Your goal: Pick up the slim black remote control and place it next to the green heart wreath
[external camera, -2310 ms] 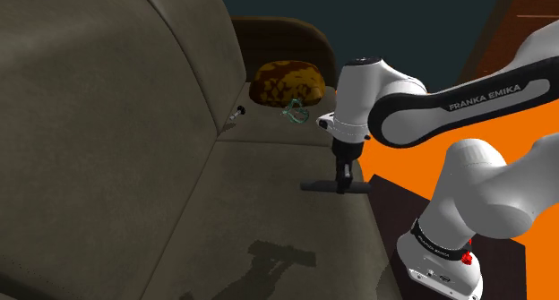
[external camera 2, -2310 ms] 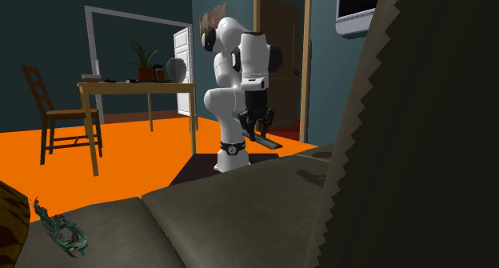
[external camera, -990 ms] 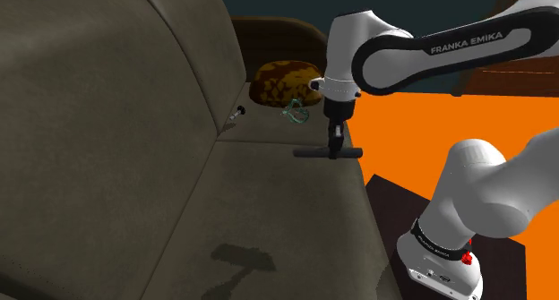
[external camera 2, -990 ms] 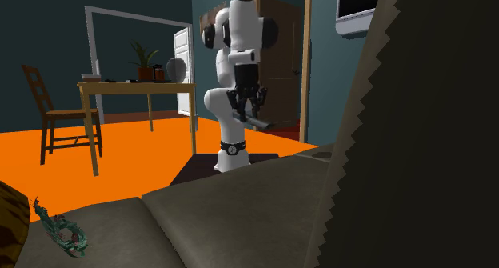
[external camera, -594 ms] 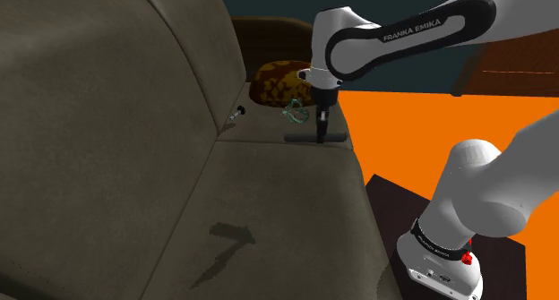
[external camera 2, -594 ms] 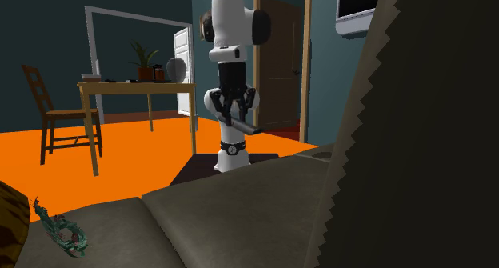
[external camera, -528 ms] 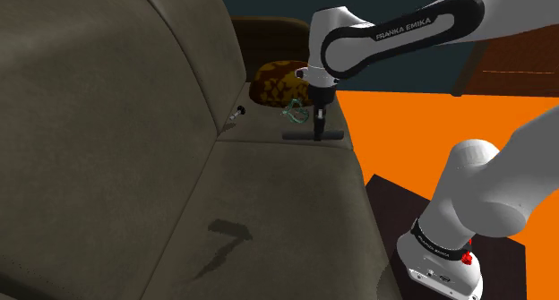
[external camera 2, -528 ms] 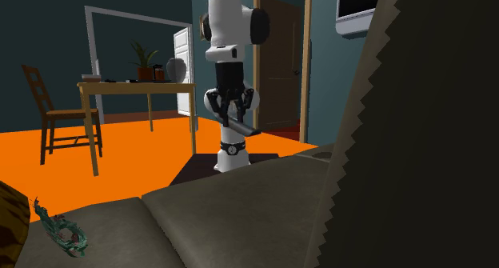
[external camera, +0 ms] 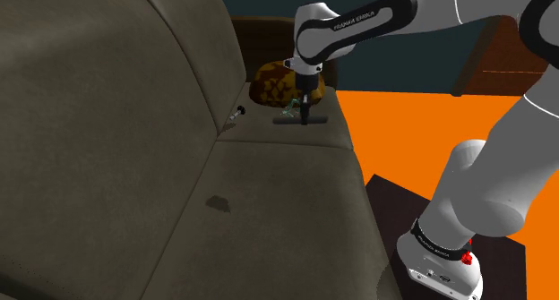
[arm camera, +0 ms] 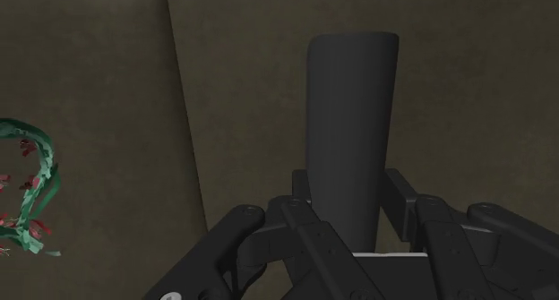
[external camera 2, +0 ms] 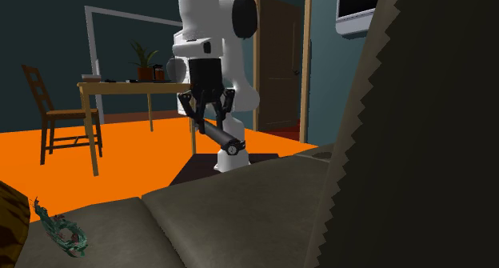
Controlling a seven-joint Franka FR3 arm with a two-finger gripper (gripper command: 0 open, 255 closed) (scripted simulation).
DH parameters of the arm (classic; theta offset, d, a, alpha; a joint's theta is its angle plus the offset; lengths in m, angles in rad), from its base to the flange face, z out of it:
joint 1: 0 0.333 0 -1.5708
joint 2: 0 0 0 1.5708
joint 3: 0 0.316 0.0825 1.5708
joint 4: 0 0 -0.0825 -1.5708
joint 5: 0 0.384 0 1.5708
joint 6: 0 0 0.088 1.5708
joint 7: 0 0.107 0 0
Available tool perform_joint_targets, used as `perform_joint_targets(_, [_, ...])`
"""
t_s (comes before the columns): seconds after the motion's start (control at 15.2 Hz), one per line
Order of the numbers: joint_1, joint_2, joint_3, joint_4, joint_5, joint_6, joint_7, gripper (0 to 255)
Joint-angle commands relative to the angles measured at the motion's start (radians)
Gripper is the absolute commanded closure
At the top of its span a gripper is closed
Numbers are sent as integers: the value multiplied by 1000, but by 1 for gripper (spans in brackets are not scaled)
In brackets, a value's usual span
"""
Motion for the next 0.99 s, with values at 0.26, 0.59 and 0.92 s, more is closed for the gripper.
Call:
perform_joint_targets(0.26, [-3, 42, -8, -32, 10, 72, -19, 255])
perform_joint_targets(0.59, [-3, 70, -11, -71, 18, 139, -28, 255])
perform_joint_targets(0.92, [-3, 104, -12, -106, 30, 206, -39, 255])
